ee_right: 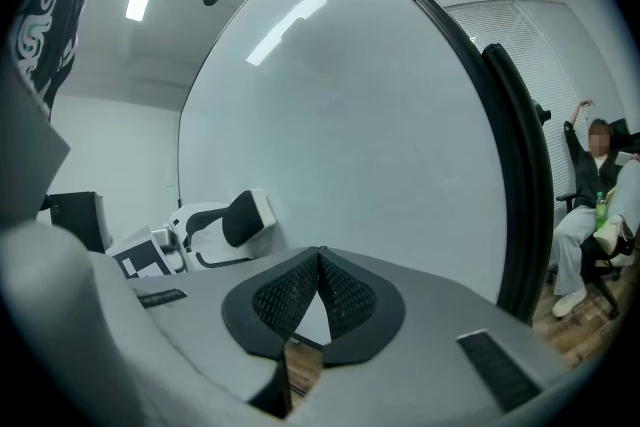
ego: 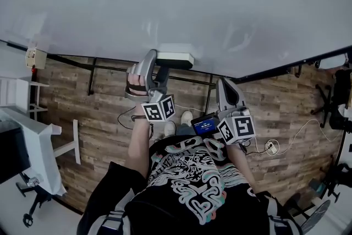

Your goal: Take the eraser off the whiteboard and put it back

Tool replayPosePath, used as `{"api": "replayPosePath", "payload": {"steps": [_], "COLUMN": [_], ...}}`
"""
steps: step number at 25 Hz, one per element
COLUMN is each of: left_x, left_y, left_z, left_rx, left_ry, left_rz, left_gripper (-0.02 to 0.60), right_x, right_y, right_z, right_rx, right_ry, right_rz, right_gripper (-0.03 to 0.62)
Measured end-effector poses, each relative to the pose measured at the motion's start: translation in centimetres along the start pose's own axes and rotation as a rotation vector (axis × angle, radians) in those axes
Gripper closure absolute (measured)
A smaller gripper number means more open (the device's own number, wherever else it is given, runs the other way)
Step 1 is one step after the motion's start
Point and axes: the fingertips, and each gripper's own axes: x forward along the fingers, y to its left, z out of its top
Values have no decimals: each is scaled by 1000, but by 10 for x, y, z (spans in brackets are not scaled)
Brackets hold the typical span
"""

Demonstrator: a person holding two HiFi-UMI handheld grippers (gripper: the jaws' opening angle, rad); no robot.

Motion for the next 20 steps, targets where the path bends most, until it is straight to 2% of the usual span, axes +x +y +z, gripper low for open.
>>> {"api": "replayPosePath", "payload": {"steps": [4,5,6,7,20], "left_x": [-5,-7,-8,-8,-14], "left_y": [7,9,10,9,12], "left_z": [2,3,3,3,5], "left_rx": [-11,-8,-5,-4,-8], "left_ry": [-15,-19,-21,-21,-33], "left_rz": [10,12,12,11,-1], "left_gripper": [232,251,296,304,304], "right_x": [-1,-2,-2,-2,-16], "right_y": [4,5,7,7,12], "right_z": [3,3,3,3,6], "right_rx": [-5,-6,-7,-8,-19], "right_ry": [-6,-7,-7,-6,-12], "right_rz": [4,4,4,3,-23], "right_gripper": [571,571,571,571,571]}}
